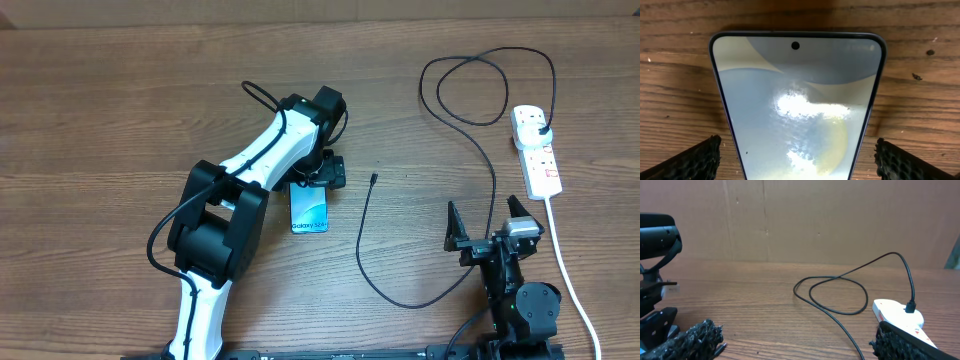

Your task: Plug charger to phone and switch on socket

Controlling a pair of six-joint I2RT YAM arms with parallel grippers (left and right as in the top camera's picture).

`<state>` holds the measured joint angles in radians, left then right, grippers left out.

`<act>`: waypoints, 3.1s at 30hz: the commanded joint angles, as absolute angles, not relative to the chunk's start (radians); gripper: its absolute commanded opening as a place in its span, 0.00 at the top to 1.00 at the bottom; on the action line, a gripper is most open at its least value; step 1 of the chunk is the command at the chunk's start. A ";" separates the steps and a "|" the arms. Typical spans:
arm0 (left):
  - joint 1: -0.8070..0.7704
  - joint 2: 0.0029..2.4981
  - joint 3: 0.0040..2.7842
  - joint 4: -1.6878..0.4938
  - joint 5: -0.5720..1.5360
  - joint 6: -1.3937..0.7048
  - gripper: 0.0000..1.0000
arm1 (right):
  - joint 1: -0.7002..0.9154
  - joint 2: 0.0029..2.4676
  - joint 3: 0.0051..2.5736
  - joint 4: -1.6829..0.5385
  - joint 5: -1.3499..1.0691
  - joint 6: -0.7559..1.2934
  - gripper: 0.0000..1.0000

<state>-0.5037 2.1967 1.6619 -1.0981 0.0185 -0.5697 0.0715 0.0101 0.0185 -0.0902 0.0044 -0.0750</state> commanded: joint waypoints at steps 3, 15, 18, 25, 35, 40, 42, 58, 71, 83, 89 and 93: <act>-0.507 2.204 1.602 -1.073 0.028 -0.557 0.00 | 0.065 0.003 0.008 -0.084 0.006 -0.076 0.00; -0.508 2.204 1.574 -1.039 0.045 -0.557 0.00 | 0.065 0.003 0.008 -0.084 0.006 -0.076 0.00; -0.508 2.204 1.573 -1.039 0.045 -0.558 0.02 | 0.065 0.003 0.008 -0.084 0.006 -0.076 0.00; -0.508 2.204 1.573 -1.039 0.045 -0.558 0.03 | 0.065 0.003 0.008 -0.084 0.006 -0.076 0.00; -0.507 2.204 1.573 -1.039 0.043 -0.562 0.12 | 0.065 0.003 0.008 -0.084 0.006 -0.076 0.00; -0.507 2.204 1.573 -1.039 0.043 -0.562 0.13 | 0.065 0.003 0.008 -0.084 0.006 -0.076 0.00; -0.507 2.204 1.573 -1.039 0.044 -0.562 0.13 | 0.065 0.003 0.008 -0.084 0.006 -0.076 0.00; -0.502 2.204 1.574 -1.036 0.082 -0.564 0.20 | 0.065 0.003 0.008 -0.084 0.006 -0.076 0.00; -0.501 2.203 1.619 -1.067 0.083 -0.563 0.22 | 0.065 0.003 0.008 -0.084 0.006 -0.076 0.00; -0.439 2.202 1.671 -1.135 0.212 -0.475 0.25 | 0.065 0.003 0.008 -0.084 0.006 -0.076 0.00; -0.447 2.203 1.676 -1.082 0.039 -0.532 0.28 | 0.065 0.003 0.008 -0.084 0.006 -0.076 0.00; -0.477 2.204 1.671 -0.961 -0.109 -0.570 0.29 | 0.065 0.003 0.008 -0.084 0.006 -0.076 0.00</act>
<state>-0.4587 2.1960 1.6497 -0.9958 0.0013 -0.5312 0.0715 0.0101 0.0185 -0.0898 0.0044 -0.0746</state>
